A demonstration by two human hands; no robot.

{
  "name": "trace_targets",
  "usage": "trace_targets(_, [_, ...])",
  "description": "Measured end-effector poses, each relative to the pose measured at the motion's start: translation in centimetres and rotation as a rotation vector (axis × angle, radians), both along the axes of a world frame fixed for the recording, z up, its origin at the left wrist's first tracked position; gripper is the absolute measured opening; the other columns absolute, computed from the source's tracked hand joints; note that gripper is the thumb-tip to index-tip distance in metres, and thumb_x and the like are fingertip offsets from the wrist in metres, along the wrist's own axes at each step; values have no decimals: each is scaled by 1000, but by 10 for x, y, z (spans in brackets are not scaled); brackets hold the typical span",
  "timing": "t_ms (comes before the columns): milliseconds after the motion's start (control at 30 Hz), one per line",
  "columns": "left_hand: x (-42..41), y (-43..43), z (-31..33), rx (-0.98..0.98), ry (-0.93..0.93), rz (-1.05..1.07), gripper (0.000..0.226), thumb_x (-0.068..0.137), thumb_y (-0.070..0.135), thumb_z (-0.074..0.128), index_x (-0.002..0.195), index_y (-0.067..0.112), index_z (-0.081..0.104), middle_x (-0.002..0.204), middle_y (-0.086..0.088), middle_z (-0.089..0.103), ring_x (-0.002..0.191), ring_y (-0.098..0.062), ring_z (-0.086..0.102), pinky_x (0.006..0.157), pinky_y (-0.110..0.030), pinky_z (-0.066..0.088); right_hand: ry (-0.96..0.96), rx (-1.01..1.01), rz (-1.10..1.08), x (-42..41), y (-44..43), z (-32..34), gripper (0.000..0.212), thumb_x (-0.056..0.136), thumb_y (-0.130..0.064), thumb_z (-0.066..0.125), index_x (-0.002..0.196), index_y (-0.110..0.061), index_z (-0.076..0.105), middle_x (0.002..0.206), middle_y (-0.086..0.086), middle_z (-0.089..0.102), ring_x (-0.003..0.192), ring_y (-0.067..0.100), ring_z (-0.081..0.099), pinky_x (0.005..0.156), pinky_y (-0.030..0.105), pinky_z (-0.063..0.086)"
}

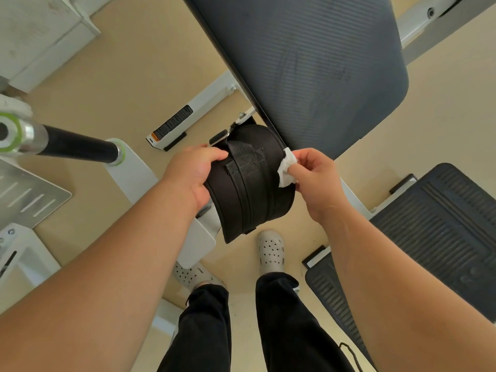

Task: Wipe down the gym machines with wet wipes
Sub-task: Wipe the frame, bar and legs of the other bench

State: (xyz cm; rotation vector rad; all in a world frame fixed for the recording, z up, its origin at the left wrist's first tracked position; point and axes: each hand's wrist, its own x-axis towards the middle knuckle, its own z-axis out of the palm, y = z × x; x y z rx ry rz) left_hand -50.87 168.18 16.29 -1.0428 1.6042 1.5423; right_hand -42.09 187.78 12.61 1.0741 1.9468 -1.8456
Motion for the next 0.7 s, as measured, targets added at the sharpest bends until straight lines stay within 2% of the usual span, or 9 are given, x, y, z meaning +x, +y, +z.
trace_targets(67, [6, -4, 0, -143, 124, -110, 64, 80, 8, 76, 139, 20, 55, 126, -10, 65, 106, -29, 68, 77, -39, 60, 0, -12, 17, 5, -2, 5, 18, 89, -7, 65, 93, -22, 74, 96, 7, 74, 101, 33, 70, 90, 56, 59])
trace_targets(133, [18, -4, 5, -281, 237, -250, 70, 77, 16, 81, 138, 31, 51, 132, -3, 57, 113, -25, 62, 87, -40, 58, -15, -22, 19, 12, -6, 12, 18, 91, -6, 66, 91, -22, 73, 97, 6, 74, 102, 31, 69, 91, 54, 60])
trace_targets(200, [36, -3, 8, -338, 311, -394, 68, 75, 25, 83, 134, 35, 52, 135, -1, 50, 115, -25, 58, 86, -37, 57, -29, -32, 15, 19, -11, 21, 18, 93, -6, 67, 87, -22, 73, 96, 4, 73, 101, 28, 69, 91, 47, 60])
trace_targets(333, [69, -3, 18, -470, 437, -775, 79, 69, 51, 77, 138, 41, 43, 154, -5, 31, 139, -35, 39, 105, -53, 48, -43, 16, 143, 26, -22, 44, 10, 94, -12, 70, 92, -21, 73, 95, -1, 72, 95, 16, 68, 78, 27, 56])
trace_targets(400, [85, 2, 29, -526, 573, -963, 80, 77, 40, 79, 146, 36, 39, 160, -7, 25, 145, -34, 29, 113, -52, 40, -50, 75, 241, 24, -29, 60, 7, 95, -15, 70, 94, -22, 72, 96, -3, 73, 93, 13, 68, 75, 24, 57])
trace_targets(467, [95, 5, 42, -582, 680, -1077, 83, 82, 23, 78, 152, 34, 34, 165, -5, 17, 144, -33, 28, 113, -47, 40, -31, 121, 282, 18, -33, 79, 6, 95, -16, 71, 93, -22, 71, 95, -3, 74, 94, 14, 69, 81, 29, 60])
trace_targets(567, [83, 4, 59, -541, 872, -1142, 88, 84, 6, 72, 155, 34, 29, 168, -1, 9, 136, -29, 39, 106, -39, 43, 65, 137, 275, 4, -30, 106, 7, 93, -16, 73, 92, -22, 70, 92, -4, 74, 92, 15, 71, 84, 33, 61])
trace_targets(633, [59, 6, 70, -487, 1020, -1256, 88, 82, 2, 71, 155, 33, 33, 168, 4, 9, 125, -24, 50, 95, -34, 49, 97, 106, 268, -4, -22, 119, 5, 94, -16, 72, 94, -19, 68, 92, -4, 75, 91, 15, 72, 83, 34, 61])
trace_targets(700, [31, 13, 81, -435, 1021, -1408, 85, 79, 6, 74, 151, 33, 38, 166, 13, 16, 117, -23, 57, 87, -37, 54, 71, 46, 257, -7, -13, 126, 5, 97, -12, 68, 98, -16, 65, 91, -5, 76, 90, 13, 73, 80, 31, 60])
